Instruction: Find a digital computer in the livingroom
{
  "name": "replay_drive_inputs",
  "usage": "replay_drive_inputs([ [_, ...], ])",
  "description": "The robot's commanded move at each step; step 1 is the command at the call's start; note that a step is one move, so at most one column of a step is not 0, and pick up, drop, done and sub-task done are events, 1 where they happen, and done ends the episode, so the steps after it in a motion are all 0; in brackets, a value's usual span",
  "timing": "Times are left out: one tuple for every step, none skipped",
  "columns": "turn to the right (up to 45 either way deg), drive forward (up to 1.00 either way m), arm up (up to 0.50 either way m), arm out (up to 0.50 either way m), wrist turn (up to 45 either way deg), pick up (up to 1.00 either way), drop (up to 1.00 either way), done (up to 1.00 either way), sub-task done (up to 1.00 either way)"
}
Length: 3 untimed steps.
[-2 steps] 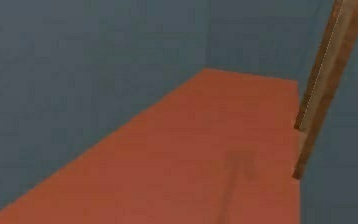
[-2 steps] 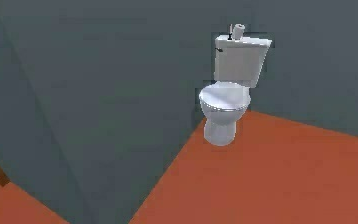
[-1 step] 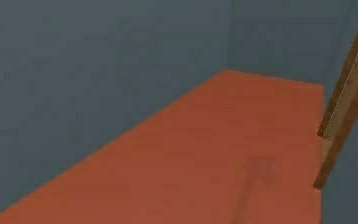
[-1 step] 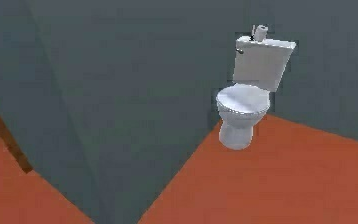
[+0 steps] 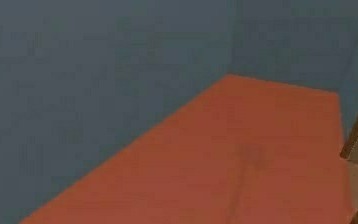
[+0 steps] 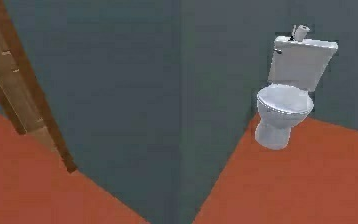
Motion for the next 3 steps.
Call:
replay_drive_inputs([
  [30.0,0.00,0.00,0.00,0.0,0.00,0.00,0.00,0.00],
  [0.0,1.00,0.00,0.00,0.0,0.00,0.00,0.00,0.00],
  [3.0,0.00,0.00,0.00,0.0,0.00,0.00,0.00,0.00],
])
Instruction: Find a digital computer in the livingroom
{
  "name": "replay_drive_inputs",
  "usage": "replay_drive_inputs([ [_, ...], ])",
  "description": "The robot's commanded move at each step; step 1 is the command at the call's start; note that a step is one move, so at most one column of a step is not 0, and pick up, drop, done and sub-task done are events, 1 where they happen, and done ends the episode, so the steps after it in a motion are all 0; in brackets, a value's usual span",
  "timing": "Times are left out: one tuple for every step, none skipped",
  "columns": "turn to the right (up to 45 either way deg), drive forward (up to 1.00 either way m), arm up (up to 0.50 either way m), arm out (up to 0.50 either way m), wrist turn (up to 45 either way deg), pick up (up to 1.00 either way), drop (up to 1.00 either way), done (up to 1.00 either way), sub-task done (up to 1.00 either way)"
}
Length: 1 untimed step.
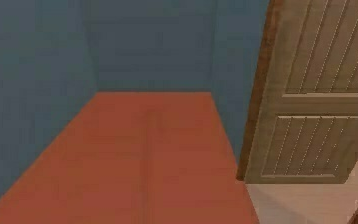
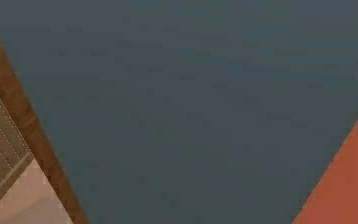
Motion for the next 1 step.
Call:
replay_drive_inputs([
  [0.0,0.95,0.00,0.00,0.0,0.00,0.00,0.00,0.00],
])
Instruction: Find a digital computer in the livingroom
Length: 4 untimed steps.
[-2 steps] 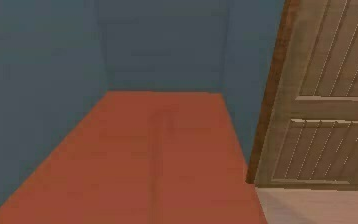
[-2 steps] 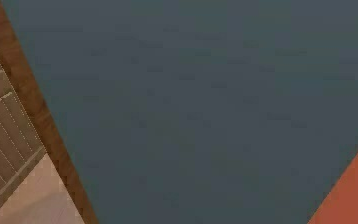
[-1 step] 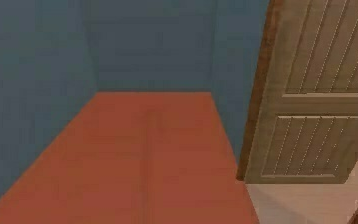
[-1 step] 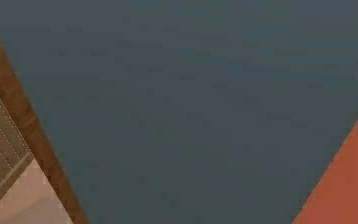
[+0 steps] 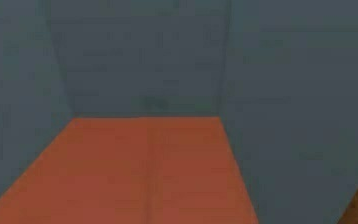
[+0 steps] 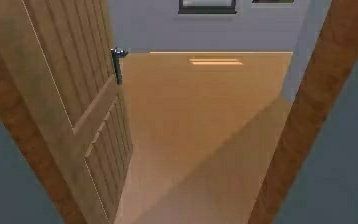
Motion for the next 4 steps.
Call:
replay_drive_inputs([
  [45.0,0.00,0.00,0.00,0.0,0.00,0.00,0.00,0.00],
  [42.0,0.00,0.00,0.00,0.0,0.00,0.00,0.00,0.00],
  [0.0,1.00,0.00,0.00,0.0,0.00,0.00,0.00,0.00],
  [3.0,0.00,0.00,0.00,0.0,0.00,0.00,0.00,0.00],
])
